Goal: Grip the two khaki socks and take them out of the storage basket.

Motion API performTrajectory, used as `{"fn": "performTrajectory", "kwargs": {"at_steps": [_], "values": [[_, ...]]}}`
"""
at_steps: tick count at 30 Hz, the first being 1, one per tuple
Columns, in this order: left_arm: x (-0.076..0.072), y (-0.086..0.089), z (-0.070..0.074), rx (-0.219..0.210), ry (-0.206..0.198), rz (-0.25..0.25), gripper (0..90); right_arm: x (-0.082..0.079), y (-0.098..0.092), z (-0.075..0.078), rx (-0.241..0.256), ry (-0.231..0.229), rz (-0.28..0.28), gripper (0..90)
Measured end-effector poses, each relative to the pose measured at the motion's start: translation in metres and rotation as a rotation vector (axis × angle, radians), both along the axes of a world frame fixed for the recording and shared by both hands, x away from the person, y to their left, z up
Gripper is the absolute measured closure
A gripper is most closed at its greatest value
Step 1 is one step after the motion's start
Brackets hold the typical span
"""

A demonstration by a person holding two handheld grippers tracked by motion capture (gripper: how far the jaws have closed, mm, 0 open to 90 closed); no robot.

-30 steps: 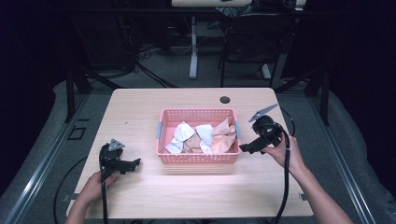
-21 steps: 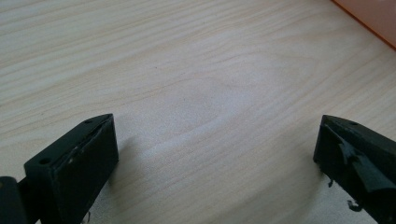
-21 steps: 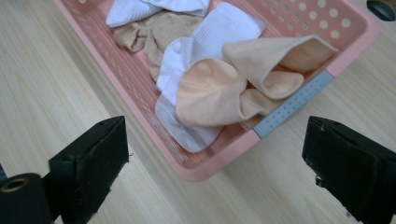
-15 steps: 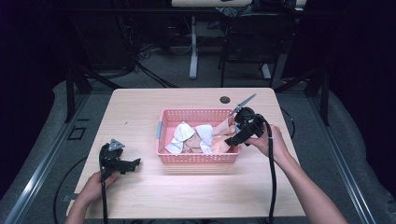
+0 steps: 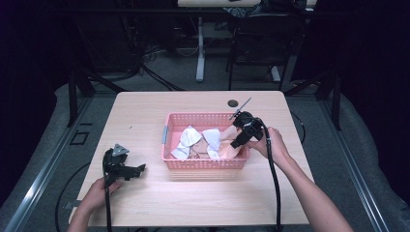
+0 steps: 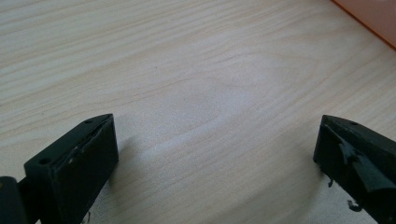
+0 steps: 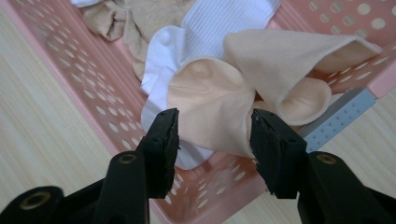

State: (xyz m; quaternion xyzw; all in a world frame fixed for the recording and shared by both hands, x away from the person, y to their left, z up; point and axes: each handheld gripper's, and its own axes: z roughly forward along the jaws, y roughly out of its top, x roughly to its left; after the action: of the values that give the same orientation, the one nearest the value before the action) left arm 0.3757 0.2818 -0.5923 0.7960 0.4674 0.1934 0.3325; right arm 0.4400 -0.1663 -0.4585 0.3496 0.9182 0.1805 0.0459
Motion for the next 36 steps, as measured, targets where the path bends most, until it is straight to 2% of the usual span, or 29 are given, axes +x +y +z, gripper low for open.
{"fn": "performTrajectory", "kwargs": {"at_steps": [4,5,8,15,20,21,29,31,33,36], "values": [[0.000,0.000,0.000,0.000,0.000,0.000,0.0,0.002,0.001,-0.004,-0.005,0.008,-0.018,56.3],[0.000,0.000,0.000,0.000,0.000,0.000,0.0,0.004,0.000,-0.005,-0.033,0.009,-0.019,57.3],[0.000,0.000,0.000,0.000,0.000,0.000,0.0,0.004,0.000,-0.008,-0.024,0.015,-0.034,58.3],[0.000,0.000,0.000,0.000,0.000,0.000,0.0,0.006,0.001,-0.013,-0.041,0.043,-0.042,61.8],[0.000,0.000,0.000,0.000,0.000,0.000,0.0,0.008,0.001,-0.016,-0.055,0.052,-0.062,70.3],[0.000,0.000,0.000,0.000,0.000,0.000,0.0,0.008,0.000,-0.016,-0.076,0.049,-0.062,74.1],[0.000,0.000,0.000,0.000,0.000,0.000,0.0,0.008,-0.003,-0.017,-0.064,0.039,-0.088,87.9],[0.000,0.000,0.000,0.000,-0.001,-0.001,0.0,0.008,-0.004,-0.017,-0.045,0.039,-0.090,88.6],[0.000,0.000,0.000,0.000,0.000,0.000,0.0,0.008,-0.005,-0.015,-0.055,0.041,-0.078,88.8],[0.000,0.000,0.000,0.000,0.000,0.000,0.0,0.007,-0.004,-0.012,-0.036,0.041,-0.078,88.9]]}}
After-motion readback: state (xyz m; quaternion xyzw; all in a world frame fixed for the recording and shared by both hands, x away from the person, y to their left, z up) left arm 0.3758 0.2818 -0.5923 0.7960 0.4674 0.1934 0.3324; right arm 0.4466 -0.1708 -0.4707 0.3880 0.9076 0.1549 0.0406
